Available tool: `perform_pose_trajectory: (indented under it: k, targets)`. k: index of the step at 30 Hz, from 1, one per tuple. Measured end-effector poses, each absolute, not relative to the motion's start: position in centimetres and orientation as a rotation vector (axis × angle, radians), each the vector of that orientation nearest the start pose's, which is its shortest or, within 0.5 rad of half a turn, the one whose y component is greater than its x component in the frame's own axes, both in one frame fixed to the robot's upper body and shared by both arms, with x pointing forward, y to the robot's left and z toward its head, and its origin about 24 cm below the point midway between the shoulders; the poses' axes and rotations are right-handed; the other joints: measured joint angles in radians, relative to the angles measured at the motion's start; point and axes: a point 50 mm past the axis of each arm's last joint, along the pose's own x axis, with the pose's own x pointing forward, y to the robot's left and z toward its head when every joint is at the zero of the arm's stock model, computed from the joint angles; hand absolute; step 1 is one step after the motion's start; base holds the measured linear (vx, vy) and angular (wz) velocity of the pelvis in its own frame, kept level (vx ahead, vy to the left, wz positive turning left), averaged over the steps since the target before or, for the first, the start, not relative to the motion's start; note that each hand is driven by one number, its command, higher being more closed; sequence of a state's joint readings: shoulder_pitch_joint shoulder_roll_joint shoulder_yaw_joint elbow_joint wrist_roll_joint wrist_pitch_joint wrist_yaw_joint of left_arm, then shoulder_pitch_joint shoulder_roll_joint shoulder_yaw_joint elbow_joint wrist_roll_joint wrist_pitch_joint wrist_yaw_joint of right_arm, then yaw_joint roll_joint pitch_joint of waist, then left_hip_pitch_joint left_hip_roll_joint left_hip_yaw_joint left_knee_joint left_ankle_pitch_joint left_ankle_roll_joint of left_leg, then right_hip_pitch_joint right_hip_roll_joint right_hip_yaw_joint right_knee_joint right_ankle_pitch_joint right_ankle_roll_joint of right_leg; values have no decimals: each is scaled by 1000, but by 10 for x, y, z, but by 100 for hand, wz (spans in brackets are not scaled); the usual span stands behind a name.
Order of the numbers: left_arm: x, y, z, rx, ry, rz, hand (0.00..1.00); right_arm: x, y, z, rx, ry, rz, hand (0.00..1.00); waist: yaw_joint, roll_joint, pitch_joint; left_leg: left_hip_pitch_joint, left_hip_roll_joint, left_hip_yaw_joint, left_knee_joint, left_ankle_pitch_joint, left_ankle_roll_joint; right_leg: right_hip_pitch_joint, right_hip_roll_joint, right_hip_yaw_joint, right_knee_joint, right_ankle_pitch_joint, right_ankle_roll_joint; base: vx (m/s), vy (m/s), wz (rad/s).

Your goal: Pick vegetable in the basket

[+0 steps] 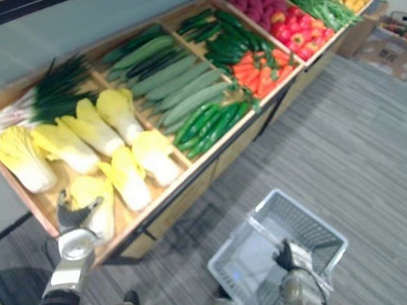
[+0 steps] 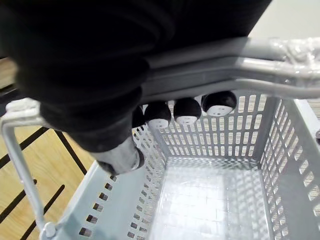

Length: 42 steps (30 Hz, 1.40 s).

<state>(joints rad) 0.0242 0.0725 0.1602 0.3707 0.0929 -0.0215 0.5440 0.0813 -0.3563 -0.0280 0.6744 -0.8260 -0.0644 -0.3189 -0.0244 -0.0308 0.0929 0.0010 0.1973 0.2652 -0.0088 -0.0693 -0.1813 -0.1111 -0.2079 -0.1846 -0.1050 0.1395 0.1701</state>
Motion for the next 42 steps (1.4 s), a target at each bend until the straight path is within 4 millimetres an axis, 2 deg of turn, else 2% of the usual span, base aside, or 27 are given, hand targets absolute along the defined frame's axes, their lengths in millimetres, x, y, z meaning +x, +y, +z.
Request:
perform_pose_trajectory:
  k: [13,14,33,40,42]
  targets:
    - [219,201,-35,251,307,482,0,180,-271,-73,-1209,504,-64,100,1,-2,3,0,0,0,6,-5,1,2,-1,0,0,0,1,0,0,0]
    - [219,199,-35,258,303,466,100,180,-271,-73,-1209,503,-64,100,1,-1,3,-1,0,0,12,-10,2,3,-1,1,0,0,1,0,0,0]
    - [227,203,-34,270,294,439,100,171,-273,-78,-1217,546,-66,100,-1,1,2,3,0,1,20,-16,1,10,-2,2,0,0,1,0,0,0]
    - [222,217,-33,209,301,560,100,168,-267,-82,-1222,561,-54,100,-1,-1,-4,3,0,-6,28,-16,1,19,-4,-4,0,0,1,0,0,0]
    - [213,225,-32,161,302,639,100,166,-267,-83,-1225,567,-49,100,-1,-1,-13,4,0,-11,29,-16,1,24,-5,-9,0,0,1,-13,-7,7]
